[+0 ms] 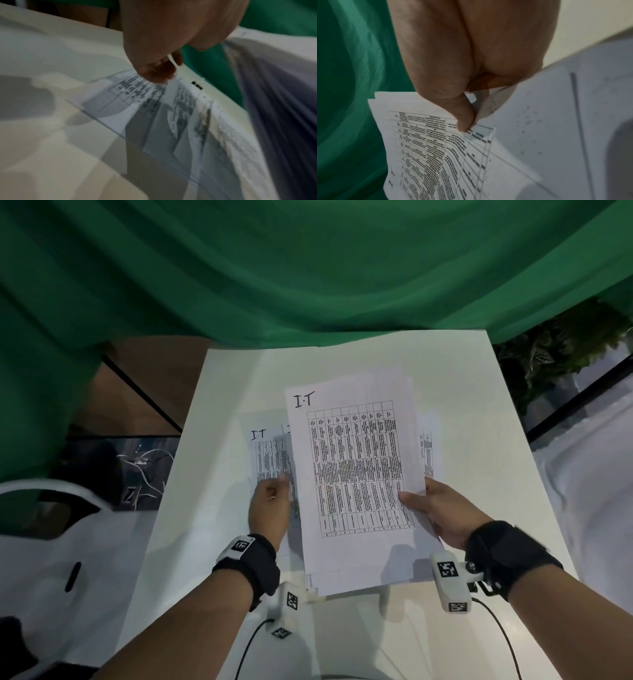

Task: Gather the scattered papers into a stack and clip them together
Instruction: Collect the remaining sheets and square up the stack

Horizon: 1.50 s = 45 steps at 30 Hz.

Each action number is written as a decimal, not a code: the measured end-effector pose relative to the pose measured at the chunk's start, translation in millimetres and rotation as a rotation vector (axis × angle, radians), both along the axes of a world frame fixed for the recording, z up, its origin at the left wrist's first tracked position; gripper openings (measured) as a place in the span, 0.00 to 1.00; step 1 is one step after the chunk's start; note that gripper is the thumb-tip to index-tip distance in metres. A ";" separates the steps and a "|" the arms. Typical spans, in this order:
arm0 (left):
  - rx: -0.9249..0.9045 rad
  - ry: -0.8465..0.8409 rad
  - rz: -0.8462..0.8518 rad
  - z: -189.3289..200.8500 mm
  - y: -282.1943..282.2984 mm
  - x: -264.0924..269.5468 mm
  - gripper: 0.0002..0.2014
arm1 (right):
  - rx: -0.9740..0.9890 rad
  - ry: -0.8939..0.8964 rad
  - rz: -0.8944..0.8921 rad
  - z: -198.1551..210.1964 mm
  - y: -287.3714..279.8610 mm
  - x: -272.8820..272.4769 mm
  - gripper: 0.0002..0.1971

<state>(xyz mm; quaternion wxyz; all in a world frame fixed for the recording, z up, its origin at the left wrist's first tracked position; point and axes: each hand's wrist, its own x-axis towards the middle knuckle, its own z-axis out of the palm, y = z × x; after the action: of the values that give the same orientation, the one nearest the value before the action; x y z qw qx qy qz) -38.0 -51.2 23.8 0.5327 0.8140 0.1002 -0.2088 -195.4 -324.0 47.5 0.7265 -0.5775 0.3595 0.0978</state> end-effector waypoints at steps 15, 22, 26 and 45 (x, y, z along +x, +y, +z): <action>0.405 0.223 -0.132 -46.0 61.4 20.0 0.25 | 0.047 0.018 0.006 -4.9 -3.3 -5.1 0.34; 0.425 0.187 0.047 -29.2 90.0 30.7 0.16 | 0.032 0.039 0.006 -9.7 1.6 -4.8 0.11; 0.336 0.049 0.196 -21.1 110.8 41.1 0.11 | 0.009 0.059 -0.009 -12.1 -4.3 -9.2 0.14; -0.166 0.009 -0.146 40.1 10.6 -17.8 0.21 | -0.030 0.010 -0.089 -2.0 10.9 3.1 0.10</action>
<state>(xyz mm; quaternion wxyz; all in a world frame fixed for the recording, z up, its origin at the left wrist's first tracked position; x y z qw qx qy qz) -55.8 -40.6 63.9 0.5810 0.7714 0.0253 -0.2584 -192.3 -313.1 45.5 0.7195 -0.5715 0.3897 0.0628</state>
